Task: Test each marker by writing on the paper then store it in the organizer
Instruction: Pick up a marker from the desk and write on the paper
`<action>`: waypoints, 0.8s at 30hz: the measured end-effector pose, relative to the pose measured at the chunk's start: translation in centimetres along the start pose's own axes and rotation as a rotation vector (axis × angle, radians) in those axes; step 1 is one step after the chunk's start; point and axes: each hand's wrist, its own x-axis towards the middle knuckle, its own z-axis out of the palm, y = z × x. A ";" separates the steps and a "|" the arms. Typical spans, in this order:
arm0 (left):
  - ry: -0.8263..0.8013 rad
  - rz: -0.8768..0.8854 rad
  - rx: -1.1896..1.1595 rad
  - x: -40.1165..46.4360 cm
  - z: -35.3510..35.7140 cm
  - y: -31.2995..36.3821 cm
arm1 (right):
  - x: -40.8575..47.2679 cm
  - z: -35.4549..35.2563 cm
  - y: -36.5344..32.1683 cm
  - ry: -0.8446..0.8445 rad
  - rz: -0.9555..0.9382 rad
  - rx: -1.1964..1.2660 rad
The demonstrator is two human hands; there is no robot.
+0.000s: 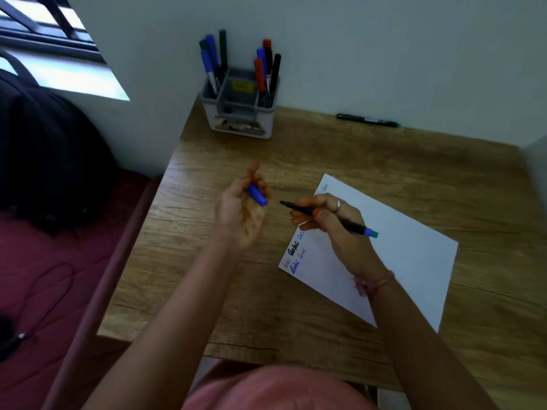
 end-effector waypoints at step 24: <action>-0.087 0.060 0.085 -3.4 3.8 0.3 | -0.9 2.8 -1.9 0.168 -0.367 -0.371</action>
